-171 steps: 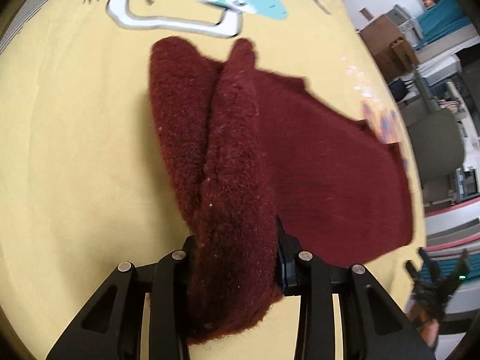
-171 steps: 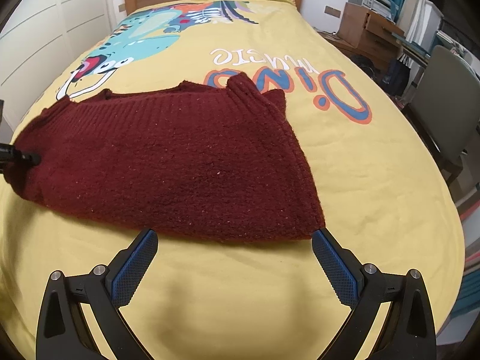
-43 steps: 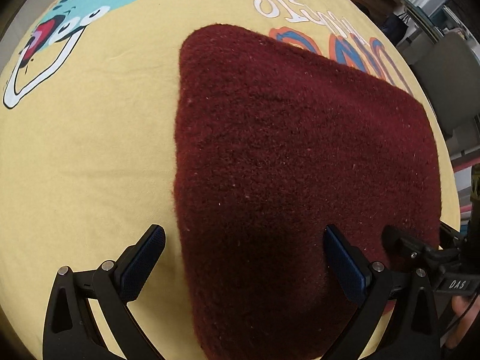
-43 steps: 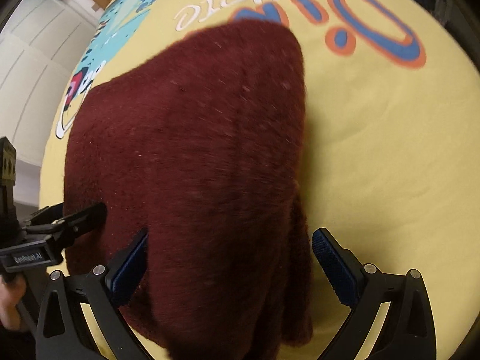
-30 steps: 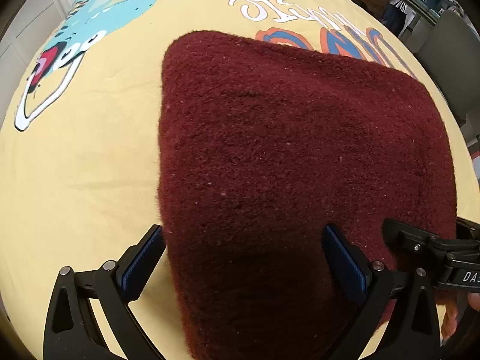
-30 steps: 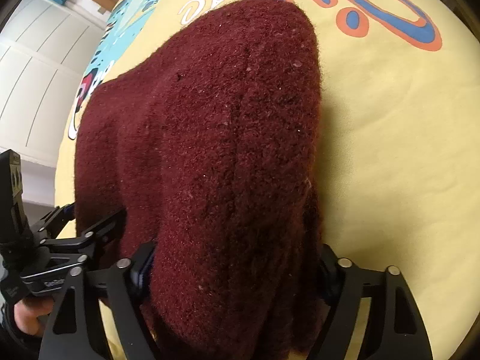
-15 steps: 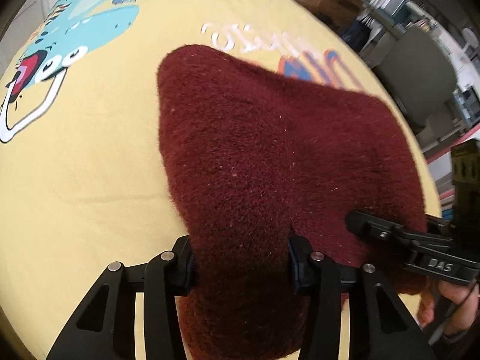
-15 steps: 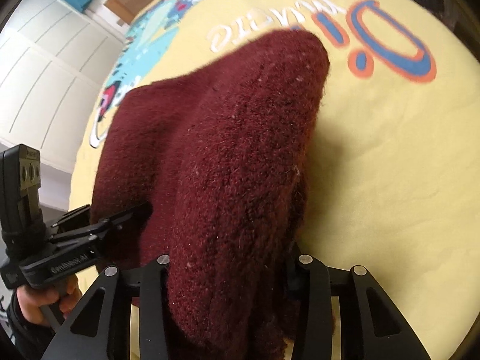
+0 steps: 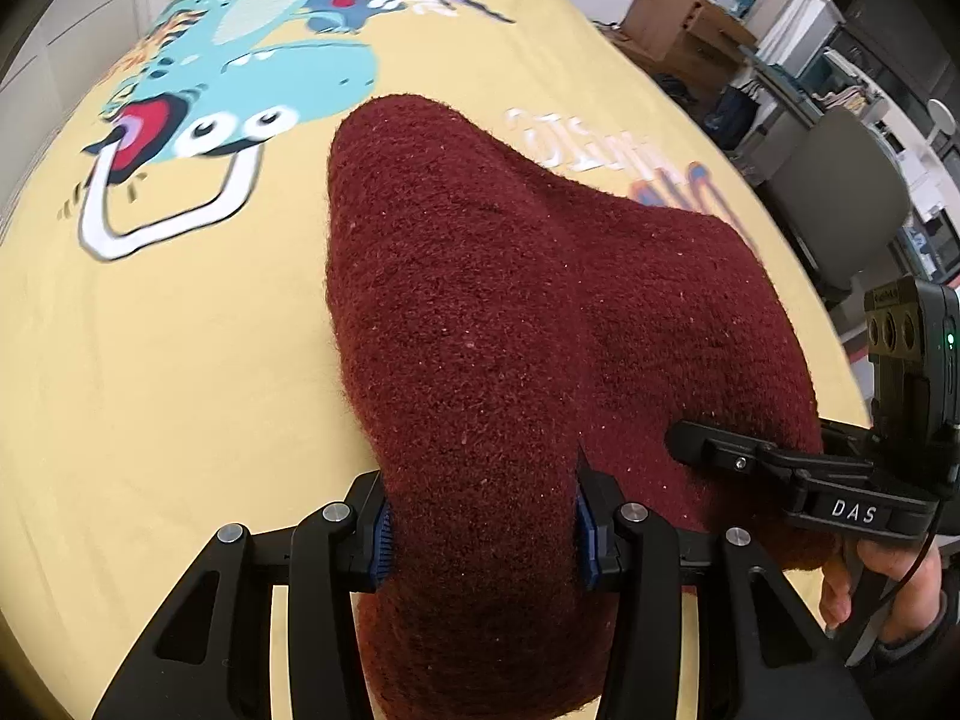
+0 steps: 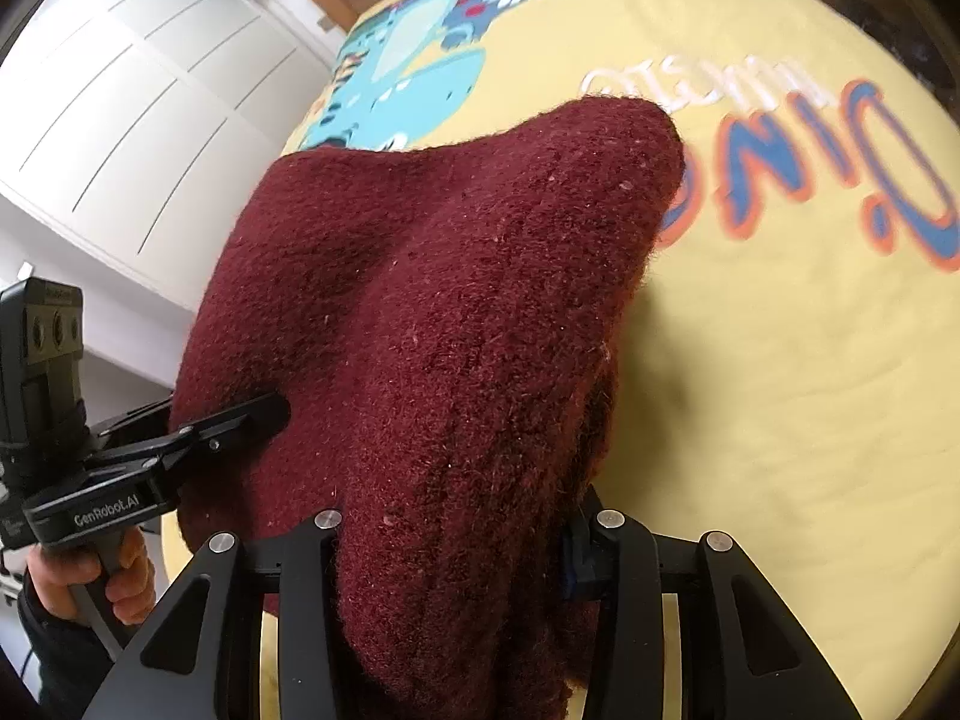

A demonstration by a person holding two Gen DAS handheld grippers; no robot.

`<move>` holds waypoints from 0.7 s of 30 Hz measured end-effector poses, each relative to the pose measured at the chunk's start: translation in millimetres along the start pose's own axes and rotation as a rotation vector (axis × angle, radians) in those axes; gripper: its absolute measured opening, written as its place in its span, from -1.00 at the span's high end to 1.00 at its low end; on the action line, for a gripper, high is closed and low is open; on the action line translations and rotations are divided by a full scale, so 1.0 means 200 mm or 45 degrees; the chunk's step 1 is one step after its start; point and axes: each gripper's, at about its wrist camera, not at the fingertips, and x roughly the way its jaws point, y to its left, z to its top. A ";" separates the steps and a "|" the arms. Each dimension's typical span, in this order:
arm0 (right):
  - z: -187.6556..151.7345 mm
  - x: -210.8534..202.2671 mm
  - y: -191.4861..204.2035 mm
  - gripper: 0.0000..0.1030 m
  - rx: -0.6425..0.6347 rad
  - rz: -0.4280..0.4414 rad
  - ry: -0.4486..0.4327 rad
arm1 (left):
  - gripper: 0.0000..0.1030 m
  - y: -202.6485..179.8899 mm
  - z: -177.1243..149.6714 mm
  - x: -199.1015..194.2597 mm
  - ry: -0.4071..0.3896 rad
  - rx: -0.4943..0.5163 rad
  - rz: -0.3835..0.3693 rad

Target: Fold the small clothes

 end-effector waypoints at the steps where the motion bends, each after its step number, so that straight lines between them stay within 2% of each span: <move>1: -0.01 0.05 0.00 0.14 0.010 -0.008 0.017 | 0.20 0.01 -0.03 0.01 0.004 -0.003 0.009; 5: -0.06 0.23 -0.03 0.00 0.040 -0.128 0.088 | 0.11 0.04 -0.08 0.20 0.073 -0.029 0.024; 6: -0.07 0.26 -0.04 -0.05 0.036 -0.157 0.103 | 0.02 0.04 -0.09 0.23 0.073 -0.029 0.046; 10: -0.06 0.26 -0.05 -0.51 0.032 -0.265 0.103 | -0.32 0.06 -0.12 0.23 0.030 -0.043 0.071; 12: -0.05 0.24 -0.03 -0.55 -0.007 -0.303 0.089 | -0.34 0.08 -0.13 0.20 0.036 -0.056 0.078; 14: -0.02 0.21 0.01 -0.58 -0.037 -0.334 0.058 | -0.57 0.08 -0.13 0.18 0.043 -0.058 0.124; 16: -0.05 0.15 0.06 -0.59 -0.069 -0.356 0.014 | -0.97 0.08 -0.13 0.15 0.028 -0.050 0.171; 21: -0.16 0.03 0.10 -0.77 -0.142 -0.423 -0.056 | -0.98 0.08 -0.18 0.12 -0.012 -0.036 0.193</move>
